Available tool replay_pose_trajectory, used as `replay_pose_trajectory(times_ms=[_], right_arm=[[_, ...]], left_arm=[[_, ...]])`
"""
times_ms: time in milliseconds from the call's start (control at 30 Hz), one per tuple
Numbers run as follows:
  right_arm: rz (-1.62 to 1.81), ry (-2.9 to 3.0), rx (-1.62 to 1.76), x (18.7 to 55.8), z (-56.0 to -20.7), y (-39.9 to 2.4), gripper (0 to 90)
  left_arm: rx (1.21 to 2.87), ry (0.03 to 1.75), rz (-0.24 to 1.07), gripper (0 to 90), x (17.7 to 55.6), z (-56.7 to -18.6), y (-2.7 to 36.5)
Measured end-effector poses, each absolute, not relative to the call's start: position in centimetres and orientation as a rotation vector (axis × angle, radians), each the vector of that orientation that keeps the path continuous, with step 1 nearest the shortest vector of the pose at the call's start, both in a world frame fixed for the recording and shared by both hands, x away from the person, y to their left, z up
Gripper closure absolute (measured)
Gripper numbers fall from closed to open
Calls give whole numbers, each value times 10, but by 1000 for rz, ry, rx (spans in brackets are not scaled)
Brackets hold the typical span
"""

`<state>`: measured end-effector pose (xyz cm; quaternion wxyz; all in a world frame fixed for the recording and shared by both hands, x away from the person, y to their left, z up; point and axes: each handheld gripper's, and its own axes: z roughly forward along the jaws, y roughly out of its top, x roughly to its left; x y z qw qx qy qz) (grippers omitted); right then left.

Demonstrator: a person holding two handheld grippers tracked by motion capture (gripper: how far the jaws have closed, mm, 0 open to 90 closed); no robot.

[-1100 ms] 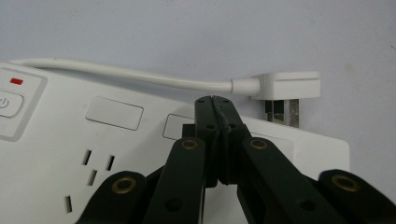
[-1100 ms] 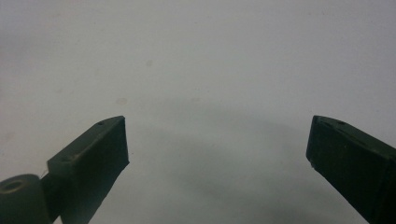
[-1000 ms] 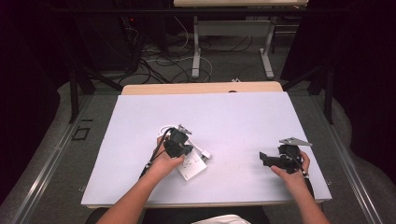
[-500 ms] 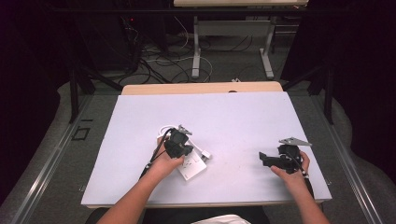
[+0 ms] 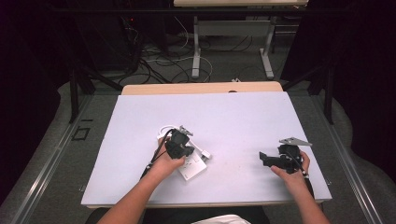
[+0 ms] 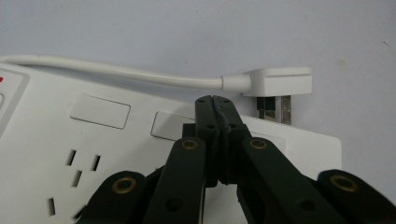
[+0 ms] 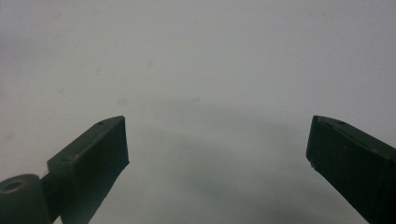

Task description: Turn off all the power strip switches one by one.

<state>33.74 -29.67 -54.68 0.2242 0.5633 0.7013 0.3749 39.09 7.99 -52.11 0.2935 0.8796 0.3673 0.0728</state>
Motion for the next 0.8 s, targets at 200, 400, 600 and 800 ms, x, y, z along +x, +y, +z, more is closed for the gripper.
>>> replay_pose_trajectory(times_ms=[200, 400, 600, 800], right_arm=[[1035, 1934, 1555, 337, -547, -297, 51], [1036, 1931, 1554, 337, -547, -297, 51], [1038, 1932, 1556, 337, -546, -297, 51], [1038, 1930, 1558, 337, -546, -298, 51]], left_arm=[[2339, 976, 198, 900, 391, -521, 79], [2334, 976, 202, 900, 390, -522, 79], [2331, 989, 202, 900, 390, -521, 79], [2338, 972, 210, 900, 386, -519, 78]])
